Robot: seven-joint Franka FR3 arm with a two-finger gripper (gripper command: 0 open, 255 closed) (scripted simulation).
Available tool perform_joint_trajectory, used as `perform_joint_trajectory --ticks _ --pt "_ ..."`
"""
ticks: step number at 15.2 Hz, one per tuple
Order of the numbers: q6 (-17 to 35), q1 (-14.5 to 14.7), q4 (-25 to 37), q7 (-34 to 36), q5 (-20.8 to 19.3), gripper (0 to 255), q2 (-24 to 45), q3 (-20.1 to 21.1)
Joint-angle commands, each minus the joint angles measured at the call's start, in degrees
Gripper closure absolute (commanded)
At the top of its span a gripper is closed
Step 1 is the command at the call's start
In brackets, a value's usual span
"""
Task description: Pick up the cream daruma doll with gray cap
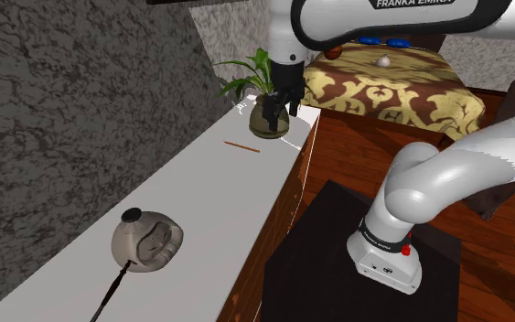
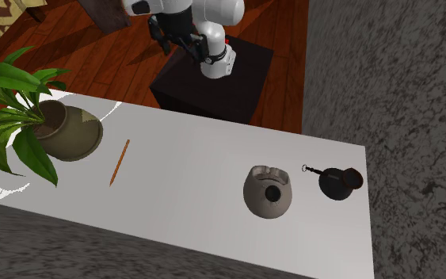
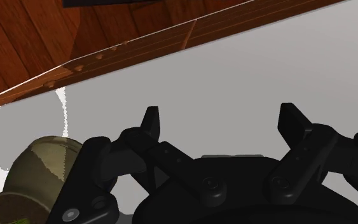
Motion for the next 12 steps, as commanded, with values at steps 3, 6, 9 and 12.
perform_joint_trajectory --ticks 3,6,9,12 --pt "3.57 0.98 3.01 4.77 2.12 0 6.85 4.37" --pt "6.1 1.45 5.46 7.98 2.88 0 12.02 7.24" --pt "8.38 1.82 8.5 11.29 3.01 0 17.54 10.03" --pt "10.35 2.21 12.13 14.77 2.42 0 23.43 12.68"
